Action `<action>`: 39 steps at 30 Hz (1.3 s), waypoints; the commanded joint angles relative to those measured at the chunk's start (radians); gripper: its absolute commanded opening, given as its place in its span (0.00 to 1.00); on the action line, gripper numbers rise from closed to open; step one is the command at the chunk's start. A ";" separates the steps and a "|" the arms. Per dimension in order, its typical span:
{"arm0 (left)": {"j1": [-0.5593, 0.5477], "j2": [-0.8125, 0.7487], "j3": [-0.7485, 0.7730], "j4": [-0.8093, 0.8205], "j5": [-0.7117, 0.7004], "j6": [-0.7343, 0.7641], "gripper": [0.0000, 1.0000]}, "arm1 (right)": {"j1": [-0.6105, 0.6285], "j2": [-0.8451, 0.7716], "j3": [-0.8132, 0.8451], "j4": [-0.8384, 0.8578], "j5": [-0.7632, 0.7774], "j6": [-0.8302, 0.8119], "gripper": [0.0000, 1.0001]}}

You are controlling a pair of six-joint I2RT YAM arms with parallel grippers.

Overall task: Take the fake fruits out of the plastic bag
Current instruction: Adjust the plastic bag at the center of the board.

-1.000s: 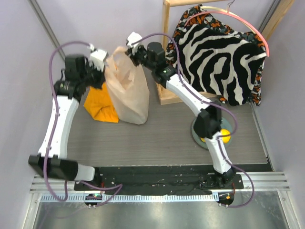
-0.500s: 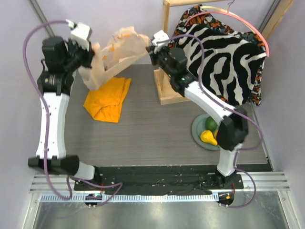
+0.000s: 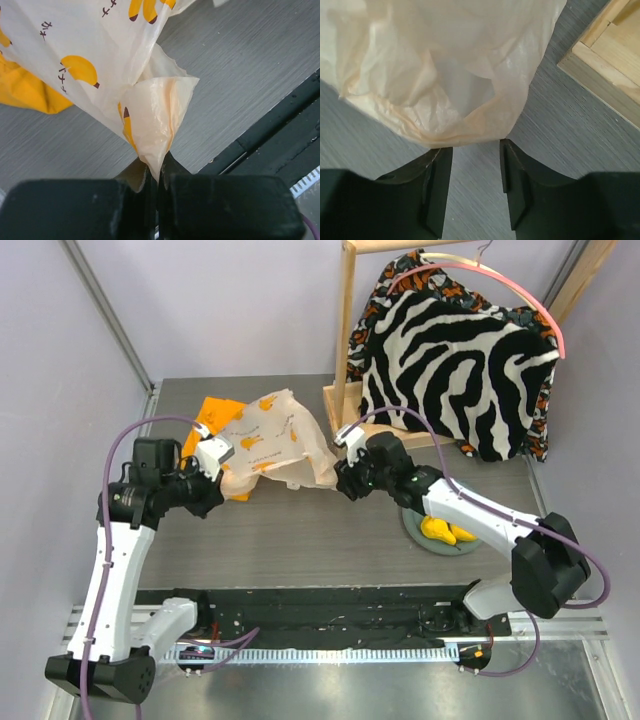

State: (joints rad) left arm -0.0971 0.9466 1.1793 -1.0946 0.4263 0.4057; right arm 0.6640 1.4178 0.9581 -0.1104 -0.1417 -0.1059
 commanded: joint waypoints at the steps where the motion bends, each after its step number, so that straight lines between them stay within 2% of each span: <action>1: -0.007 -0.005 0.008 -0.025 0.077 -0.033 0.00 | 0.000 -0.106 0.155 -0.133 -0.065 -0.035 0.55; 3: -0.016 0.001 0.025 -0.036 0.078 -0.034 0.00 | 0.000 -0.112 0.284 -0.172 -0.105 -0.035 0.59; 5: -0.023 0.004 0.061 -0.039 0.072 -0.034 0.00 | -0.001 -0.111 0.390 -0.202 -0.192 -0.028 0.67; 7: -0.029 0.006 0.091 -0.030 0.077 -0.054 0.00 | 0.002 -0.103 0.436 -0.209 -0.304 -0.009 0.76; 10: -0.030 0.033 0.149 -0.030 0.075 -0.068 0.00 | 0.031 -0.083 0.473 -0.189 -0.372 0.014 0.90; 13: -0.032 0.044 0.178 -0.045 0.074 -0.061 0.00 | 0.054 -0.063 0.456 -0.175 -0.400 -0.029 0.91; 17: -0.039 0.047 0.210 -0.080 0.058 -0.051 0.00 | 0.085 -0.007 0.446 -0.169 -0.489 -0.081 0.76; 18: -0.041 0.046 0.215 -0.089 0.057 -0.050 0.00 | 0.089 0.010 0.447 -0.169 -0.510 -0.090 0.65; 19: -0.041 0.040 0.223 -0.093 0.052 -0.051 0.00 | 0.094 0.023 0.450 -0.178 -0.518 -0.113 0.60; 21: -0.041 0.032 0.229 -0.103 0.048 -0.050 0.00 | 0.106 0.074 0.464 -0.181 -0.500 -0.121 0.48; 24: -0.042 0.017 0.244 -0.137 0.039 -0.033 0.00 | 0.115 0.136 0.487 -0.161 -0.397 -0.106 0.40; 27: -0.041 -0.008 0.261 -0.189 0.031 0.014 0.00 | 0.115 0.176 0.501 -0.129 -0.320 -0.089 0.37; 31: -0.043 -0.055 0.250 -0.223 0.051 0.077 0.00 | 0.115 0.220 0.505 -0.078 -0.201 -0.087 0.43; 35: -0.059 -0.069 0.221 -0.301 0.115 0.145 0.00 | 0.117 0.317 0.554 -0.005 -0.151 -0.060 0.44; 39: -0.082 -0.048 0.180 -0.337 0.095 0.202 0.00 | 0.123 0.443 0.636 0.032 -0.127 -0.055 0.45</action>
State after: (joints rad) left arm -0.1596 0.8768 1.3911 -1.3258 0.4992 0.5308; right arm 0.7776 1.7794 1.5089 -0.1787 -0.3347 -0.1783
